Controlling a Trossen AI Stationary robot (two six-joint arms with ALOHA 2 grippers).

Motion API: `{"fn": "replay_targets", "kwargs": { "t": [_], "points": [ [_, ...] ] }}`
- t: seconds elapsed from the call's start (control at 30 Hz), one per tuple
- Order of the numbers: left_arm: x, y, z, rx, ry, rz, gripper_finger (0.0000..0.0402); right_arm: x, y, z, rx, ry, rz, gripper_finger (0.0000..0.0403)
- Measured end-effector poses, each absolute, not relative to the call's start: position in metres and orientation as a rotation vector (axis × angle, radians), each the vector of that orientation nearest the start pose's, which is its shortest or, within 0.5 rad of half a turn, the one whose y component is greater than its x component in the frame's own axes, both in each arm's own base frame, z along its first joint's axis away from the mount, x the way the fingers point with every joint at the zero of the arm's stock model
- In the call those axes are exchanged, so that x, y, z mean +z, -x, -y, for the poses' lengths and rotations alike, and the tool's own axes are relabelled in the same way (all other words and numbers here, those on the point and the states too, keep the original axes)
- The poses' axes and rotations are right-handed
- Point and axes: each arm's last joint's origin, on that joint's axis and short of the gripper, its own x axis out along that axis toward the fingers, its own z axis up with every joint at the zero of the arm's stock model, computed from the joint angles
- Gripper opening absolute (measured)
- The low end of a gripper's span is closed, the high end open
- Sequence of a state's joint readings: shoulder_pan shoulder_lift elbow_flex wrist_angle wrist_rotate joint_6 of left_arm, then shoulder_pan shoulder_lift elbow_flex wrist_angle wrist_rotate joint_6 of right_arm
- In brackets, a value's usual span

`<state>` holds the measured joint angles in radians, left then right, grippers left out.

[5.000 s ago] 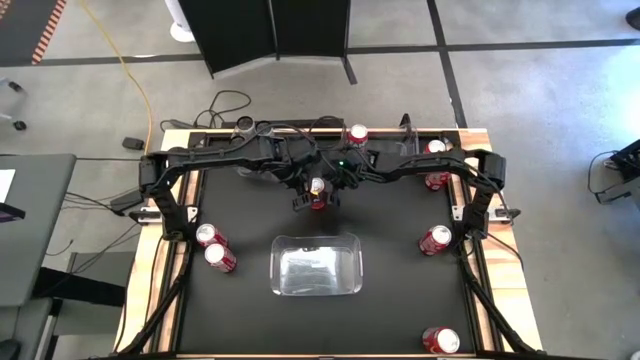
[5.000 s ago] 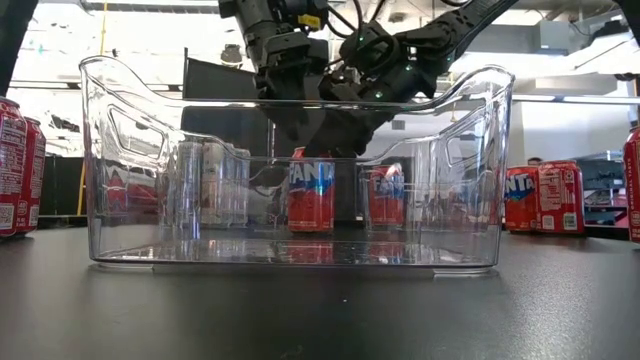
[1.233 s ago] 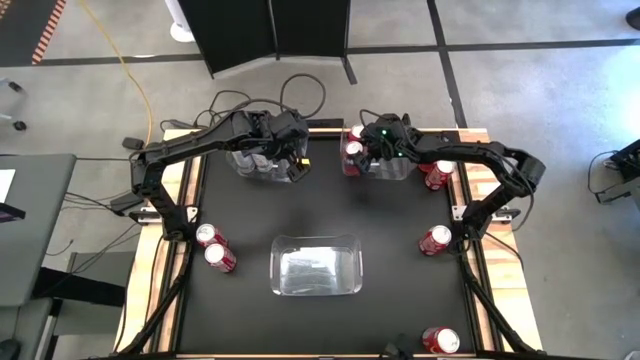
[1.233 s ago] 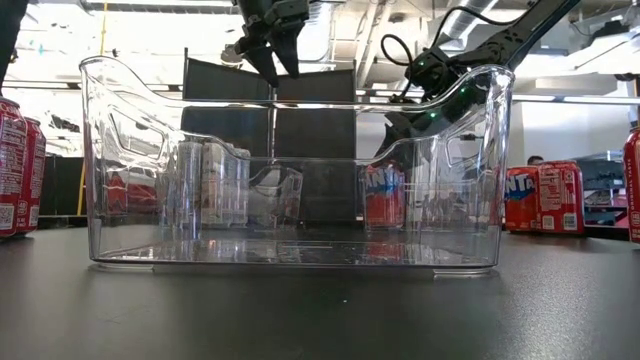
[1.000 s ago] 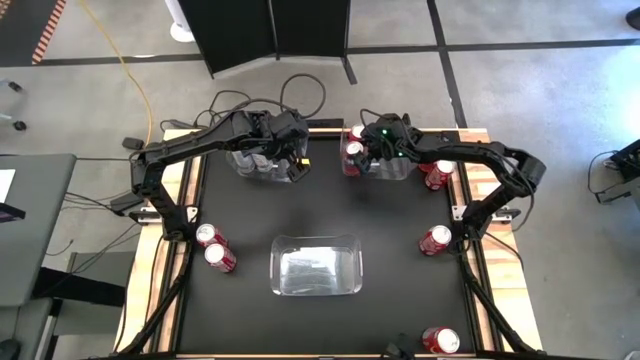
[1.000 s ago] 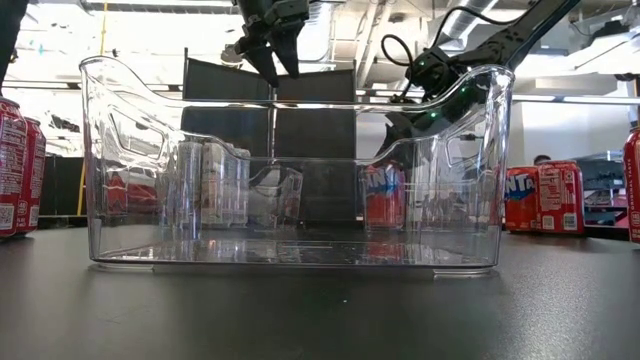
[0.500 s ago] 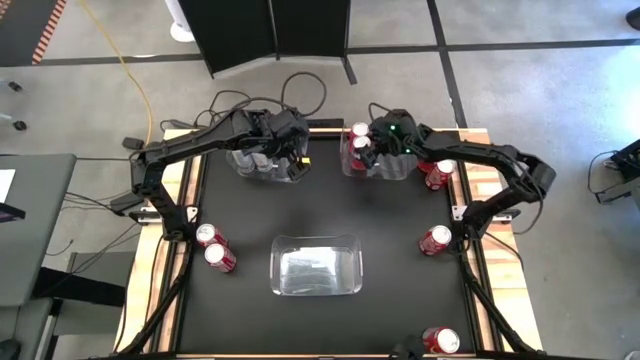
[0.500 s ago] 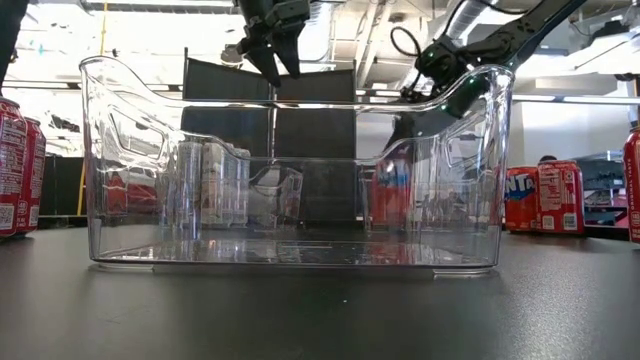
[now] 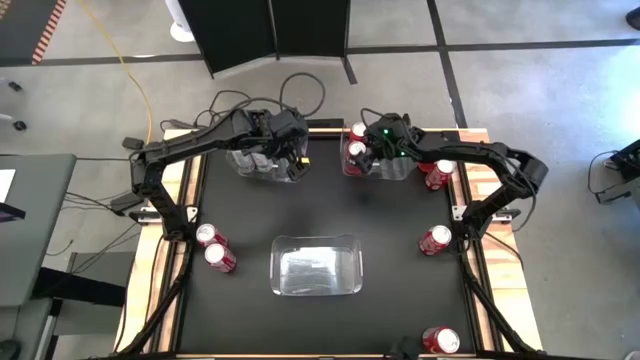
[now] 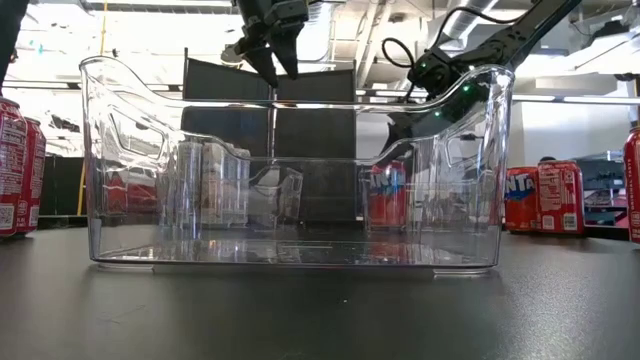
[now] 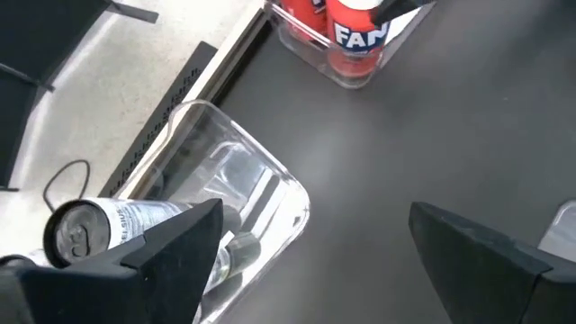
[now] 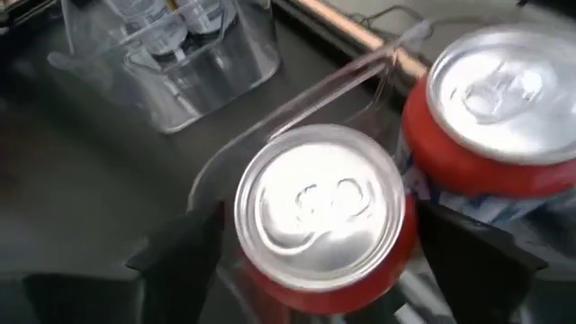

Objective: Sort soda cans
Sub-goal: Put the top left red soda can into the top right transparent bin, then put the top red soda can into the top right transparent bin

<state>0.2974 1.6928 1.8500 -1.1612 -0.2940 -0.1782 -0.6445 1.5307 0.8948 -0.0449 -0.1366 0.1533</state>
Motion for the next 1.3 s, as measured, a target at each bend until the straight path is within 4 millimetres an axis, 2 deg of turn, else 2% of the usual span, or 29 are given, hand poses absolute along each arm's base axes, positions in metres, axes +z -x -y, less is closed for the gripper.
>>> {"fn": "replay_targets", "kwargs": {
  "t": [0.1,0.17,0.37,0.5,0.67,0.8,1.03,1.3],
  "points": [
    [0.382,-0.318,-0.106,0.630,0.162,-0.971,0.0352,0.210,-0.252,0.188,-0.544,-0.465,-0.597,0.0395],
    [0.382,-0.318,-0.106,0.630,0.162,-0.976,0.0352,0.215,-0.250,0.187,-0.548,-0.471,-0.583,0.0392],
    [0.382,-0.318,-0.106,0.622,0.146,-0.983,0.0352,0.247,-0.236,0.178,-0.583,-0.438,-0.484,0.0383],
    [0.382,-0.318,-0.106,0.617,0.136,-0.982,0.0352,0.265,-0.211,0.172,-0.782,-0.513,-0.482,0.0382],
    [0.385,-0.321,-0.110,0.616,0.127,-0.939,0.0352,0.280,-0.171,0.165,-1.088,-0.636,-0.612,0.0382],
    [0.387,-0.324,-0.114,0.592,0.129,-0.896,0.0352,0.290,-0.146,0.154,-1.229,-0.699,-0.670,0.0382],
    [0.387,-0.323,-0.115,0.586,0.124,-0.897,0.0352,0.285,-0.121,0.156,-1.433,-0.772,-0.749,0.0381],
    [0.387,-0.323,-0.114,0.592,0.140,-0.903,0.0352,0.268,-0.124,0.167,-1.458,-0.840,-0.866,0.0381]
  ]
}}
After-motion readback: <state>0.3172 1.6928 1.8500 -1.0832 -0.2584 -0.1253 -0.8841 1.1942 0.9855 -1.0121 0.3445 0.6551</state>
